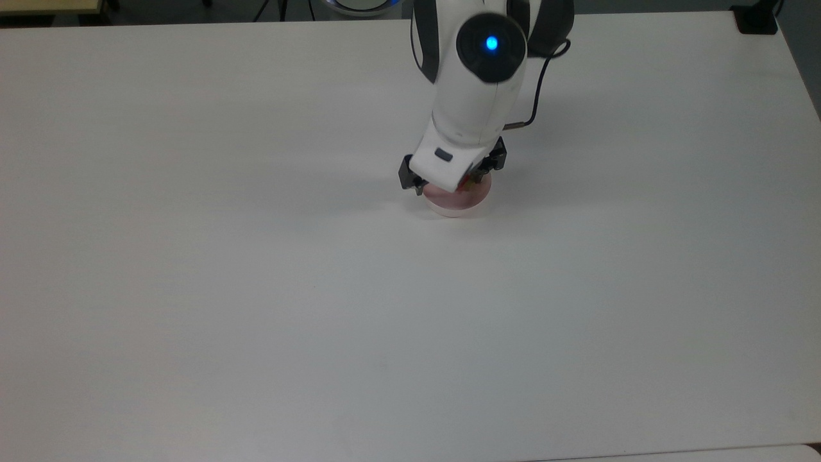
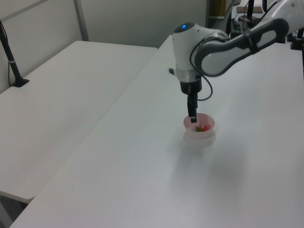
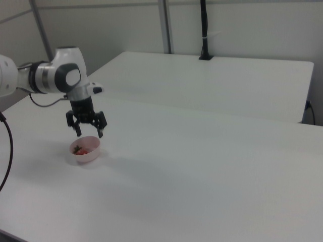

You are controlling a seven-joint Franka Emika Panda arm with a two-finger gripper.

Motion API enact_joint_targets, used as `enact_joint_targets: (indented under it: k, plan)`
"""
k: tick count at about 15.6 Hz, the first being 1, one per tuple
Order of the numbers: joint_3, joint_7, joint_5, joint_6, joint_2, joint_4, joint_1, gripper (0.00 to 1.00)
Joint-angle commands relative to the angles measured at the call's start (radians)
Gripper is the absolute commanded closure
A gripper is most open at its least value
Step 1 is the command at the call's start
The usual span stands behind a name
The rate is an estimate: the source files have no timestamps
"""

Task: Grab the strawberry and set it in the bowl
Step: 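Open the gripper to release the strawberry and raise it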

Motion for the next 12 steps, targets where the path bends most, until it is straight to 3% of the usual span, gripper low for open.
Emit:
enact_joint_targets:
  k: [1, 3, 6, 10, 12]
  plan:
    - [0.031, 0.125, -0.078, -0.044, -0.152, -0.025, -0.069, 0.0]
    - [0.093, 0.138, -0.138, -0.139, -0.215, -0.006, -0.168, 0.0]
    - [0.189, 0.141, -0.15, -0.227, -0.298, 0.015, -0.333, 0.0]
    - [0.207, 0.127, -0.132, -0.241, -0.347, 0.015, -0.44, 0.0]
    - [0.207, 0.125, -0.118, -0.241, -0.349, 0.015, -0.454, 0.0]
